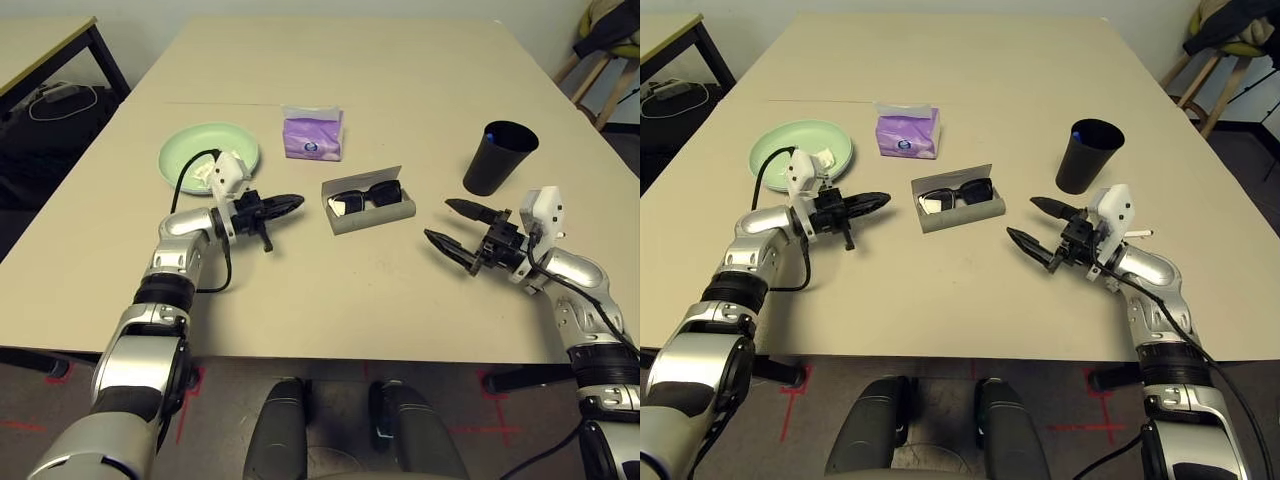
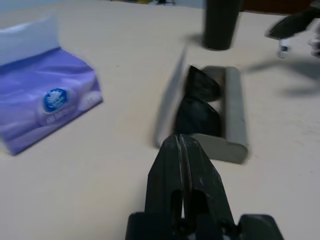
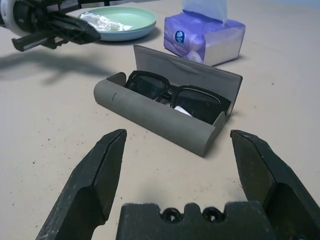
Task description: Organize and tidy the items on the table.
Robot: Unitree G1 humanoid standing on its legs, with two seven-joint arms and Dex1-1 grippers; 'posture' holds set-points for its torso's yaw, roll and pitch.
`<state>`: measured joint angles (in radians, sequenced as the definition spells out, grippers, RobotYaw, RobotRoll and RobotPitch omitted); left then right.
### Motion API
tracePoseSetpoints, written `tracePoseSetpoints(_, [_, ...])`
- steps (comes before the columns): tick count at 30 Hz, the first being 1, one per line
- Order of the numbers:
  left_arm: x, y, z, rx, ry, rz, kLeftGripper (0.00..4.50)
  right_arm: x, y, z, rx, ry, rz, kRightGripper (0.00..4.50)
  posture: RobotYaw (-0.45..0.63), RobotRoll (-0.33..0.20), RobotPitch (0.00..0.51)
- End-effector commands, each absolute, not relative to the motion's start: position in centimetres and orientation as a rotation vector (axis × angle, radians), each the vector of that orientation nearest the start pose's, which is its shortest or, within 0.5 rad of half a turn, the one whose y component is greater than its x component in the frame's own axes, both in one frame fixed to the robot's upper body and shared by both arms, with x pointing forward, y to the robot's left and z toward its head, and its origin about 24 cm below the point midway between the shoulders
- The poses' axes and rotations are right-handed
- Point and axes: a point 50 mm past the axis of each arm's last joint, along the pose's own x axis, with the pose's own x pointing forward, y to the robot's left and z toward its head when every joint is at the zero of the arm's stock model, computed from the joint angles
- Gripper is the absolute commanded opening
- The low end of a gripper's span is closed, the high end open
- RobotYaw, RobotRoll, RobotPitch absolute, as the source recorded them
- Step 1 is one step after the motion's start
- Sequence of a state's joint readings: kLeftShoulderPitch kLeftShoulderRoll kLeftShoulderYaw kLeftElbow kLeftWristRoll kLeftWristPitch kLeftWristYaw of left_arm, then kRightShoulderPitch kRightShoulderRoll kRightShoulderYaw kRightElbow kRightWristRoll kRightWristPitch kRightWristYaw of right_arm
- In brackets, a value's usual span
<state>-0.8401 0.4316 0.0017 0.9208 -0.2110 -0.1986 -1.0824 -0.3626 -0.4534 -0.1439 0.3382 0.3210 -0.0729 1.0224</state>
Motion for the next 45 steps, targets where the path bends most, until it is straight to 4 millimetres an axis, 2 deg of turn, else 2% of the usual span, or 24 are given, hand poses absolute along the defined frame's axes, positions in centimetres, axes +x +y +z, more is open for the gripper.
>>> tracePoseSetpoints(1, [37.9, 18.4, 13.3, 0.249, -0.007, -0.866, 0.05, 29.9, -22.1, 10.6, -0.145, -0.108, 0.850, 4.50, 0.14, 0.000, 0.123])
tracePoseSetpoints(7, [39.2, 17.0, 13.8, 0.246, 0.002, -0.766, 0.05, 29.8, -22.0, 10.8, -0.145, -0.115, 0.851, 4.50, 0.13, 0.000, 0.126])
tracePoseSetpoints(13, [39.5, 16.0, 14.0, 0.252, 0.008, -0.764, 0.05, 29.9, -21.9, 11.1, -0.144, -0.121, 0.849, 4.50, 0.13, 0.000, 0.132])
tracePoseSetpoints(21, [39.0, 14.6, 13.7, 0.277, 0.014, -0.914, 0.05, 29.8, -21.9, 11.1, -0.142, -0.122, 0.848, 4.50, 0.12, 0.000, 0.133])
tracePoseSetpoints(40, [38.0, 13.5, 12.6, 0.262, 0.069, -1.098, 0.05, 29.7, -22.2, 11.5, -0.157, -0.128, 0.836, 4.50, 0.10, 0.000, 0.131])
tracePoseSetpoints(45, [37.5, 13.5, 12.4, 0.242, 0.059, -1.151, 0.05, 29.7, -22.5, 11.2, -0.104, -0.083, 0.797, 4.50, 0.11, 0.000, 0.130])
